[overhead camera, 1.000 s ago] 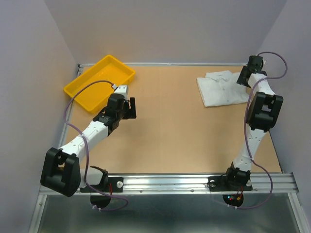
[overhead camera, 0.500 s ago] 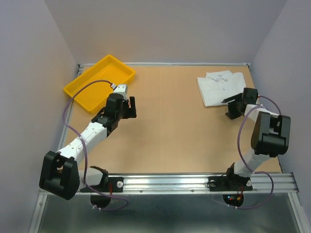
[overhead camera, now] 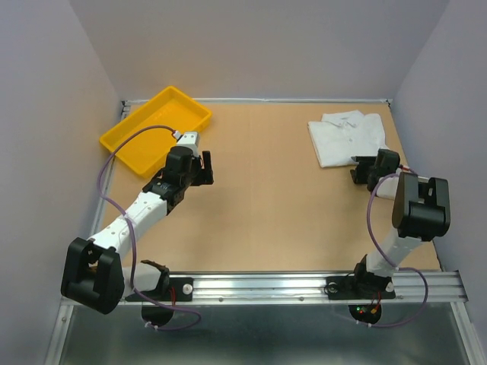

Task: Fold and stack the long sleeve shirts
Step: Neatly place the folded shirt to the corner

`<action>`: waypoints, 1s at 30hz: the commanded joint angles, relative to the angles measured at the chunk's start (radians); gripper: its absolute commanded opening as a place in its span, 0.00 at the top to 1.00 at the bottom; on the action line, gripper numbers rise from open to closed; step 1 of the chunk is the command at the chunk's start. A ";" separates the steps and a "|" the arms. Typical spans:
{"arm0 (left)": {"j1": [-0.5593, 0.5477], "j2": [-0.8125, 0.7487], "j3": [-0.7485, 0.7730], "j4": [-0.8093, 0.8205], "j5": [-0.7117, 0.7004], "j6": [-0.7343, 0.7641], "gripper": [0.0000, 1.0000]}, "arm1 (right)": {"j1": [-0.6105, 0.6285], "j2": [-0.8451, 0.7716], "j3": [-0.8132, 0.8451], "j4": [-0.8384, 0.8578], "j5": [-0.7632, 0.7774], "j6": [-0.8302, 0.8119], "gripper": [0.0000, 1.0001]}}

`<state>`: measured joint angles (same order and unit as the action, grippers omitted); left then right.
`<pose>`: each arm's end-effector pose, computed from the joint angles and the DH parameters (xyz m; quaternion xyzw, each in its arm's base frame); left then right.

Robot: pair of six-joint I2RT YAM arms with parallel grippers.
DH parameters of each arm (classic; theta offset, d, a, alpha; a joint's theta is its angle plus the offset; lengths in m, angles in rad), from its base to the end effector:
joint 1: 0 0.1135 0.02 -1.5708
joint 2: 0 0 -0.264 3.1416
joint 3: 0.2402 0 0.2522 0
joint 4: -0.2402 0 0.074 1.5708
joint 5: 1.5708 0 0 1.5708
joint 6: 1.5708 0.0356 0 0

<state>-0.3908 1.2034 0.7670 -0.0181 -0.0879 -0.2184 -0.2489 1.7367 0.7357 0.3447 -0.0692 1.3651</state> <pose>0.2517 -0.1003 0.2627 0.0498 0.8463 -0.1231 0.5159 0.3234 -0.0797 0.1332 0.6371 0.6313 0.2600 0.3578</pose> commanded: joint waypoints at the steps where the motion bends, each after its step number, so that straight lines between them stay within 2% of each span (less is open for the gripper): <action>1: 0.004 -0.025 0.009 0.030 -0.024 0.001 0.19 | 0.000 0.041 -0.024 0.123 0.117 0.075 0.48; 7: 0.004 -0.015 0.011 0.029 -0.032 0.004 0.19 | 0.000 0.121 0.062 0.135 0.169 0.100 0.69; 11: 0.006 -0.004 0.011 0.026 -0.041 0.007 0.19 | 0.000 0.202 0.138 0.139 0.181 0.127 0.77; 15: 0.007 0.005 0.012 0.023 -0.055 0.013 0.19 | 0.000 0.293 0.211 0.154 0.166 0.178 0.81; 23: 0.012 0.027 0.012 0.023 -0.058 0.014 0.19 | 0.013 0.394 0.286 0.258 0.189 0.301 0.98; 30: 0.015 0.033 0.005 0.023 -0.062 0.014 0.19 | 0.045 0.469 0.358 0.289 0.252 0.423 0.99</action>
<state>-0.3836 1.2396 0.7670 -0.0193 -0.1326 -0.2169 -0.2249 2.1441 1.0382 0.6323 0.1131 1.6897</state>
